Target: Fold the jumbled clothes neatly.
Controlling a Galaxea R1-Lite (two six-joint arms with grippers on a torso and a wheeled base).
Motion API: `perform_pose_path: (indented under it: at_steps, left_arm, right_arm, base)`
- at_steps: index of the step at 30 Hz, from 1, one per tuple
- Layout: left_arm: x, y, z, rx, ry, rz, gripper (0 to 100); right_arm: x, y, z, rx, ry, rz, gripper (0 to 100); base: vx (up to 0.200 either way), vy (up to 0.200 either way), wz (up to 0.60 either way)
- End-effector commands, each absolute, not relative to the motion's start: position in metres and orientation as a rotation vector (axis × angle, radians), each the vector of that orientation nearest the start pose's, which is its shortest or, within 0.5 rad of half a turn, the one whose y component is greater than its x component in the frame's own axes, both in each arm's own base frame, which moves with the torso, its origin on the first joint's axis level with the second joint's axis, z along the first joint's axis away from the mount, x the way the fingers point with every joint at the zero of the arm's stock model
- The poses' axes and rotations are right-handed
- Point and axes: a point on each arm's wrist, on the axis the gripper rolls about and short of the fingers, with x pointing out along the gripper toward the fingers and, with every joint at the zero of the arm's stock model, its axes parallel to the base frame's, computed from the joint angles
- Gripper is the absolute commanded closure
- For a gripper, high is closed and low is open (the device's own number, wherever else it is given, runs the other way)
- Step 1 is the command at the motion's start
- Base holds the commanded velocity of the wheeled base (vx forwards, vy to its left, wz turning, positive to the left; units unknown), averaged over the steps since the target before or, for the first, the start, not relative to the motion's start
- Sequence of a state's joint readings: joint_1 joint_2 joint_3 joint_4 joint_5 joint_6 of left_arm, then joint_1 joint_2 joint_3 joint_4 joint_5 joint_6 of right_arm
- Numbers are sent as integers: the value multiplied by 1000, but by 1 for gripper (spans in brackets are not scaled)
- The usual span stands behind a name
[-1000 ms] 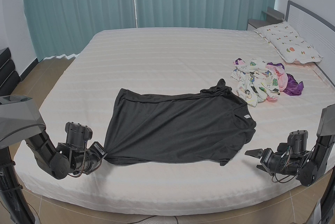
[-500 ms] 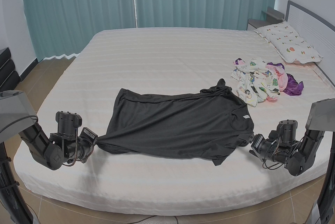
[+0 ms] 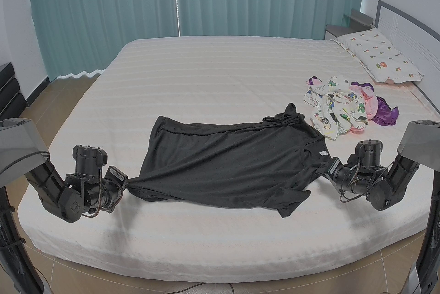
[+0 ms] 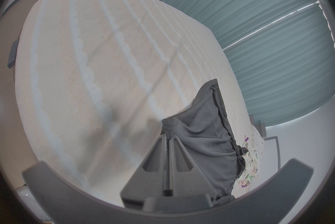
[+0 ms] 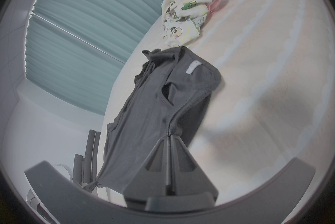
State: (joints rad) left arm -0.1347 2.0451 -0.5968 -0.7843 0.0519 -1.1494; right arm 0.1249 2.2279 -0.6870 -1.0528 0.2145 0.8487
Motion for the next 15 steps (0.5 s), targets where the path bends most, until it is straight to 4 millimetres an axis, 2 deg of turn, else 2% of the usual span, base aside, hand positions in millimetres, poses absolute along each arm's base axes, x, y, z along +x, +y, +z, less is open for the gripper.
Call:
perform_pose_path:
  at_steps: [1, 6, 9, 10, 15]
  left_arm:
    - [313, -40, 40, -1048, 612, 302, 100]
    - [316, -38, 41, -1059, 577, 287, 100]
    - [319, -38, 37, -1064, 560, 282, 100]
    - [319, -38, 37, -1064, 560, 282, 100]
    - [322, -32, 32, -1069, 544, 295, 100]
  right_arm:
    - [363, 47, 33, 848, 537, 124, 100]
    - [373, 49, 41, 846, 506, 142, 100]
    - [389, 53, 51, 848, 476, 159, 100]
    - [389, 53, 51, 848, 476, 159, 100]
    - [415, 63, 46, 838, 409, 135, 100]
  base:
    - [0, 0, 0]
    - [0, 0, 0]
    - [0, 0, 0]
    - [0, 0, 0]
    - [0, 0, 0]
